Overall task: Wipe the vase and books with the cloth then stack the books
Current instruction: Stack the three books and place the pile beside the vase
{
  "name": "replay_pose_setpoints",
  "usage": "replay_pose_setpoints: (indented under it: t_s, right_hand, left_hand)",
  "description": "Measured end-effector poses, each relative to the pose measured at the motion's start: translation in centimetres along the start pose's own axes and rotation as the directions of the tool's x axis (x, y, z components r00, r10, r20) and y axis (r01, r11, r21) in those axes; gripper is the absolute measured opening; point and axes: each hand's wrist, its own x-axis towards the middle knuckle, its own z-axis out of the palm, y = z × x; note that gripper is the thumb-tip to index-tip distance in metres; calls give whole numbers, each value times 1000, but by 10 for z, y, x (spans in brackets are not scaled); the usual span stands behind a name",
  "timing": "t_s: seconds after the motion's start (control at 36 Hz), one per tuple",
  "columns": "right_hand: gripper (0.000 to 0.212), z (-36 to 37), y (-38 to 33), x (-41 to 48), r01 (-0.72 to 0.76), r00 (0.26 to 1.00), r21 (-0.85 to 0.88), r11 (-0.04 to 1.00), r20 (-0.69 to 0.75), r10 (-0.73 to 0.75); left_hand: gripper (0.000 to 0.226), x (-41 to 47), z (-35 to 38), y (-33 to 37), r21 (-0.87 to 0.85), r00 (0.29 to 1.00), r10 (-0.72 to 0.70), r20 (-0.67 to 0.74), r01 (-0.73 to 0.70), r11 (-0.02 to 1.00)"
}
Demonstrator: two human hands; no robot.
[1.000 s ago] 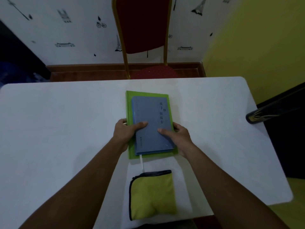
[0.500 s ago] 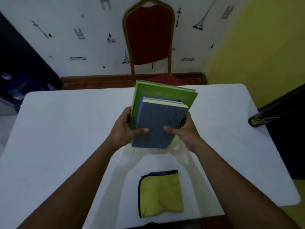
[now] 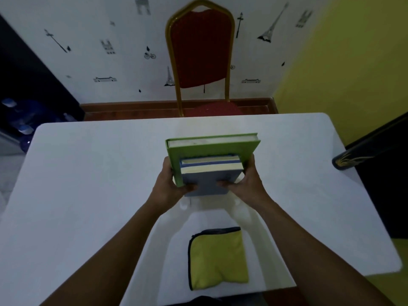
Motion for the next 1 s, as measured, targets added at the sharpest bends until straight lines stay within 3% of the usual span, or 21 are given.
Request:
replay_pose_setpoints:
  t_s: [0.19,0.56,0.75,0.89,1.0]
  right_hand:
    - [84,4,12,2,-46,999,-6,999,2,46]
    - [83,6,10,7,-20,1000,-54,998,-16,19]
    - [83,11,20,5,-73,997,-52,996,-11,73]
    - [75,7,20,8,-114,993,10,993,-26,114]
    - [76,-13,21,11,-121,992,86,989,-27,124]
  left_hand:
    - [82,2,10,-9,37,998,-54,-37,55,998]
    - [79,9,9,-17,-3,999,-27,-28,27,1000]
    - [77,3,16,-34,80,999,-19,-30,21,997]
    - [72,7,21,-29,121,999,-3,-48,9,993]
    - [74,12,26,-1,86,997,-74,16,72,994]
